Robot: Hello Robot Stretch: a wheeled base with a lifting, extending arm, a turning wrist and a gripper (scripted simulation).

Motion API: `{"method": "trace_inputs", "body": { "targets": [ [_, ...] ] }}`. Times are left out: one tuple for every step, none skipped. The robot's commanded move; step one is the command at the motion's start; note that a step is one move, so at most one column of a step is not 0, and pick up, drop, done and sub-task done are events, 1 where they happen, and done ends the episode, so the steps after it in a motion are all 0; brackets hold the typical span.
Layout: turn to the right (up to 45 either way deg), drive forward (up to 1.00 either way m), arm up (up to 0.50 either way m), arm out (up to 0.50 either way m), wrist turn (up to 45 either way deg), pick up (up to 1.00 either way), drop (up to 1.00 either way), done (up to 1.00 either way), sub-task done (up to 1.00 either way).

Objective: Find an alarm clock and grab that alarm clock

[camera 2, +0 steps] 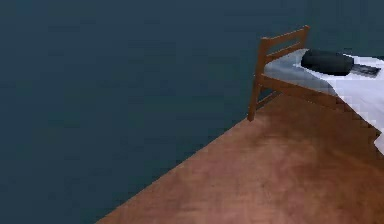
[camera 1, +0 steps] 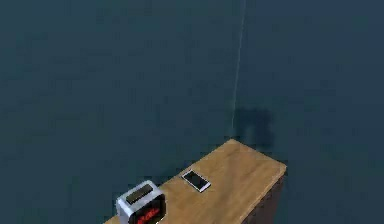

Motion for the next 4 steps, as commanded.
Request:
{"method": "trace_inputs", "body": {
  "targets": [
    [-45.0, 0.0, 0.0, 0.0, 0.0, 0.0, 0.0, 0.0, 0.0],
    [-45.0, 0.0, 0.0, 0.0, 0.0, 0.0, 0.0, 0.0, 0.0],
    [-15.0, 0.0, 0.0, 0.0, 0.0, 0.0, 0.0, 0.0, 0.0],
    [0.0, 0.0, 0.5, 0.0, 0.0, 0.0, 0.0, 0.0, 0.0]
  ]
}}
